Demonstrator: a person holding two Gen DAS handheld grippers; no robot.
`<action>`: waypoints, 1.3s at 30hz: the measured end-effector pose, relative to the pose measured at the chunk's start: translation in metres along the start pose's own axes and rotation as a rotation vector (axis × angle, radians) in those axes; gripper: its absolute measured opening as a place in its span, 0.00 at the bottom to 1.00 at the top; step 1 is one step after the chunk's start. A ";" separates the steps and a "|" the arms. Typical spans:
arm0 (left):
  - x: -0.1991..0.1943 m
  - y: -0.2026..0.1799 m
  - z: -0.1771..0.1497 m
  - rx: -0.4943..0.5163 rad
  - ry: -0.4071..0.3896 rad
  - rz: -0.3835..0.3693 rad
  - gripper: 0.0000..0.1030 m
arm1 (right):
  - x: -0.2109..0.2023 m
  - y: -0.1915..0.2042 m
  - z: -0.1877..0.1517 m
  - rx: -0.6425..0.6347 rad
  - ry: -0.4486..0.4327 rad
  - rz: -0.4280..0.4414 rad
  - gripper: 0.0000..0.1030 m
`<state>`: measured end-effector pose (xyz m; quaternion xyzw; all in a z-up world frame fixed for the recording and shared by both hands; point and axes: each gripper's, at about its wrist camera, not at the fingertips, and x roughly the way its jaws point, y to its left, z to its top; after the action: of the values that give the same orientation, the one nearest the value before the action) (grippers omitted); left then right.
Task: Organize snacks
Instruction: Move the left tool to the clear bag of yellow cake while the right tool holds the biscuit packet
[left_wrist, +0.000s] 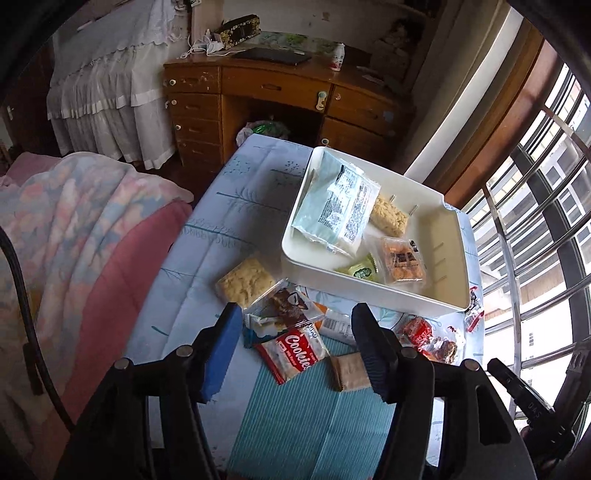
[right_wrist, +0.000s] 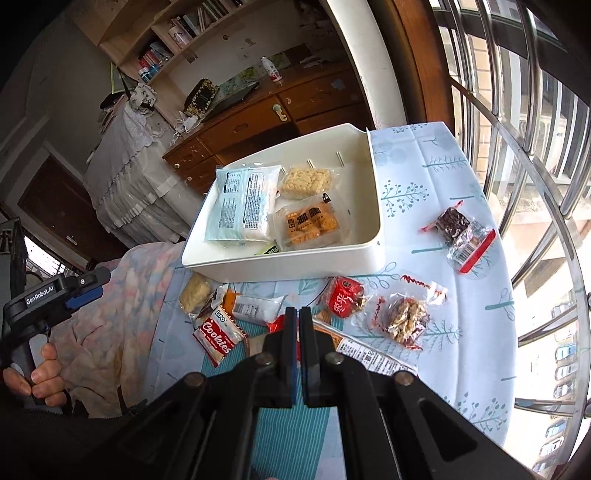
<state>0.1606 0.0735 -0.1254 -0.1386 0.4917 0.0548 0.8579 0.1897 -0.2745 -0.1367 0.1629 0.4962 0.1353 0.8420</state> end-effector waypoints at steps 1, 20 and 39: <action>0.000 0.001 -0.001 0.007 0.002 0.012 0.60 | 0.000 -0.002 -0.002 0.012 0.007 0.005 0.01; 0.055 0.019 0.017 0.196 0.129 0.056 0.67 | 0.011 -0.022 -0.022 0.309 0.092 -0.029 0.31; 0.148 0.050 0.040 0.458 0.321 0.012 0.75 | 0.033 -0.034 -0.061 0.822 0.088 -0.150 0.71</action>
<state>0.2581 0.1265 -0.2423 0.0547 0.6218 -0.0754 0.7776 0.1543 -0.2839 -0.2046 0.4430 0.5548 -0.1289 0.6923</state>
